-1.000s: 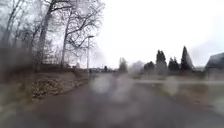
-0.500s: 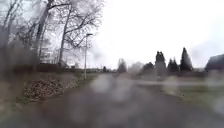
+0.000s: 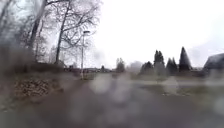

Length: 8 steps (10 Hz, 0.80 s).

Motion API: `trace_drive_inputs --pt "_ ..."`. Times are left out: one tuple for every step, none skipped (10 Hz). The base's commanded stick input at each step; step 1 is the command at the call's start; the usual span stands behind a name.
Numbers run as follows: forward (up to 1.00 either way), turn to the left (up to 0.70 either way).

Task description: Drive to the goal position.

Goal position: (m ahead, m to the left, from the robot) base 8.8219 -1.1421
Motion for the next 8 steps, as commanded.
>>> trace_drive_inputs --pt "1.0 0.0" --pt "1.0 0.0" --pt "1.0 0.0" --pt "1.0 0.0" --pt "1.0 0.0" --pt "1.0 0.0" --pt "1.0 0.0" --pt "1.0 0.0"
